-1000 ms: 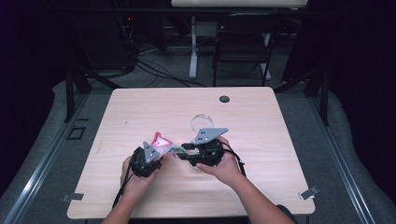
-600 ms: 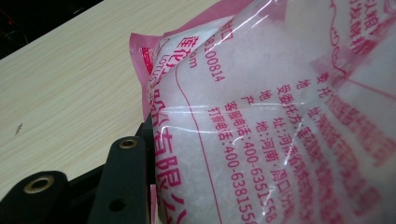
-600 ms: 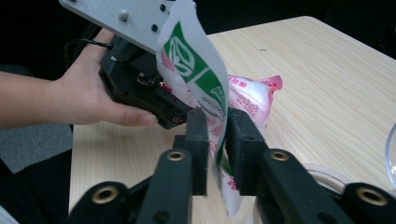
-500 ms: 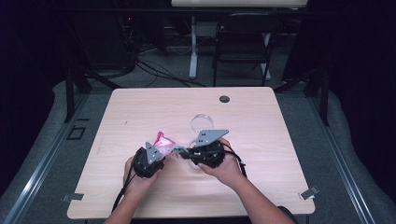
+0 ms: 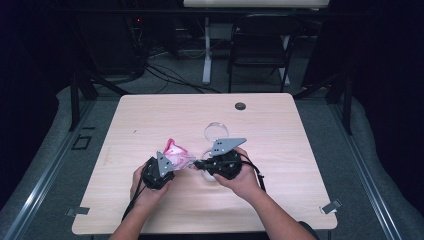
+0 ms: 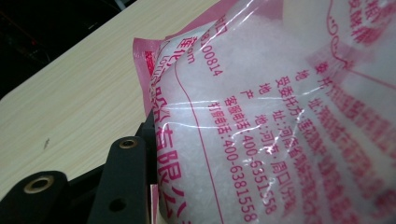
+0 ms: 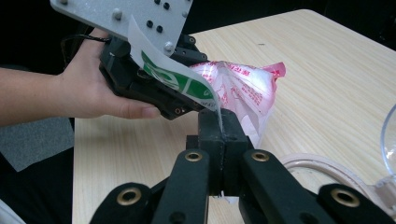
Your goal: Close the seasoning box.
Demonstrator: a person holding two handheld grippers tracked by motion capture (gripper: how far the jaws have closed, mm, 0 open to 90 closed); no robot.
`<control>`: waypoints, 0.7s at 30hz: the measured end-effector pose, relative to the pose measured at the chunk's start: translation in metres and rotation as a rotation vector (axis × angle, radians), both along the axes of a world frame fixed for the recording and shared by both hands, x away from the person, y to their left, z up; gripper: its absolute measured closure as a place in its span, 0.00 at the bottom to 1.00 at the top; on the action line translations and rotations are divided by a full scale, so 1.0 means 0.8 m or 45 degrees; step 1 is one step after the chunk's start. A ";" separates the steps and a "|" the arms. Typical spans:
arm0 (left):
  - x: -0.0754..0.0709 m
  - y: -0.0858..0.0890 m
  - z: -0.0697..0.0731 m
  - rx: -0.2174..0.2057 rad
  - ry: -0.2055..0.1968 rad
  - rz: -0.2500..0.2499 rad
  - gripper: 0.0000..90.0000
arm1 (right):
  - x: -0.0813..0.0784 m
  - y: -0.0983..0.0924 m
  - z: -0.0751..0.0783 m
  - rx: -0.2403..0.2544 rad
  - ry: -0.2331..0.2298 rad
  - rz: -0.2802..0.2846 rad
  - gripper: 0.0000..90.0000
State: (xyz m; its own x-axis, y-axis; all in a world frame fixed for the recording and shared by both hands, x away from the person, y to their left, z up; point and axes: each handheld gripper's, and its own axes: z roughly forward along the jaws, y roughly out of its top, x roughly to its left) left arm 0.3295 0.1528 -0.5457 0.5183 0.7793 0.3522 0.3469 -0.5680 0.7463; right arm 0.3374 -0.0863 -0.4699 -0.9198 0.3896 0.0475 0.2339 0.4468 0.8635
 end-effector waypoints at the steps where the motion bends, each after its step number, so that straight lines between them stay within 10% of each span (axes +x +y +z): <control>1: 0.000 0.000 0.000 0.011 -0.005 -0.008 0.62 | 0.000 -0.001 0.001 0.000 -0.005 -0.003 1.00; 21: 0.001 -0.007 -0.002 0.133 -0.090 -0.054 0.63 | -0.004 -0.004 0.007 0.025 -0.020 -0.045 1.00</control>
State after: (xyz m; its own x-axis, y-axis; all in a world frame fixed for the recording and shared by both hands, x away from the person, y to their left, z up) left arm 0.3300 0.1470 -0.5476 0.5208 0.7146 0.4670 0.2694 -0.6567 0.7044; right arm 0.3343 -0.0895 -0.4642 -0.9062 0.4209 0.0409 0.2352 0.4214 0.8758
